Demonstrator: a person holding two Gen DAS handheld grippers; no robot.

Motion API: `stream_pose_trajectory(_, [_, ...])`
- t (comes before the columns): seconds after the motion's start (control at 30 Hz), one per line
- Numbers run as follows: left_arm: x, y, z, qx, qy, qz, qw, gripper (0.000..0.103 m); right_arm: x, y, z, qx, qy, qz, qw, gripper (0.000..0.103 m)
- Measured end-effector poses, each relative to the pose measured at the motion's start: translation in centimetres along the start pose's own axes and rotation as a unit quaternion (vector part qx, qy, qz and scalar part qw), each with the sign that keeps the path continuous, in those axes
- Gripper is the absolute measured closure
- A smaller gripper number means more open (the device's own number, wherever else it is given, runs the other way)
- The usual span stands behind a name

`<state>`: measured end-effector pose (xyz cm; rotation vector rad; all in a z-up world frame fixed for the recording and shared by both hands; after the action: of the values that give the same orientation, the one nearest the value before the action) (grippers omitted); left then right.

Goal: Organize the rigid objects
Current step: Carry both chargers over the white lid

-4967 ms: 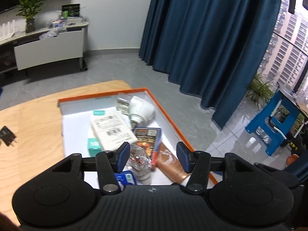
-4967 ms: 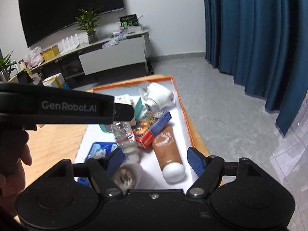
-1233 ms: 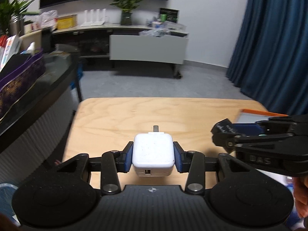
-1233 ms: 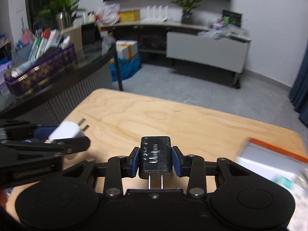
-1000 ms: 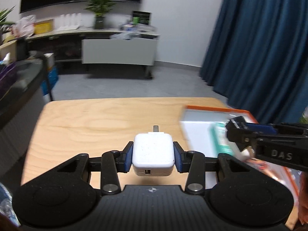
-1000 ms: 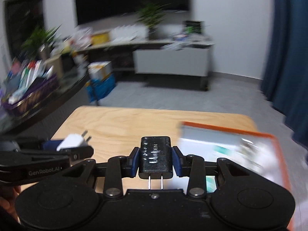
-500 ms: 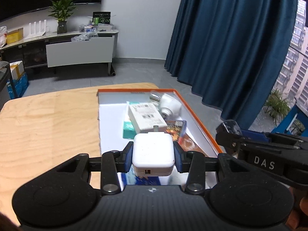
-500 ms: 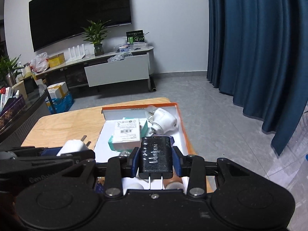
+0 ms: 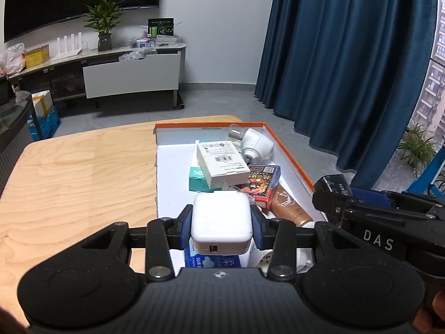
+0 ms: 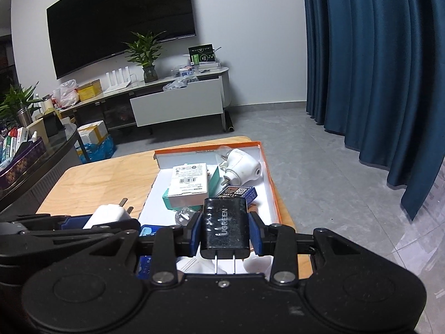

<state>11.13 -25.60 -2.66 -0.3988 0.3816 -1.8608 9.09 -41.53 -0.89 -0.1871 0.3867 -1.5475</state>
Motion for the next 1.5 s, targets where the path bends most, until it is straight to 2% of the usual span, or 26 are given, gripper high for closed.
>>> stream_pose_trajectory(0.43, [0.8,-0.1,-0.6,0.004,-0.007,-0.007,0.9999,0.061,0.0,0.5,0.2,-0.003,-0.019,-0.007,1.000,0.059])
stream_pose_trajectory(1.5, [0.3,1.1,-1.5,-0.010,-0.015,0.008,0.9998,0.061,0.5,3.1,-1.0,-0.019,-0.018,0.000,1.000,0.059])
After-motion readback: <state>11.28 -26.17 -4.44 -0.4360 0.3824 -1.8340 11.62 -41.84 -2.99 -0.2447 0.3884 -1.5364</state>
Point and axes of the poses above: each gripper's, at about its wrist camera, not at the fingertips, and y roughly the way its jaws point, x to its right, z to its top, the point moved 8 cm from there along y, roughly the way its jaws point, and after that the axes turned 11 degrees about x, right-handed, at the moved point
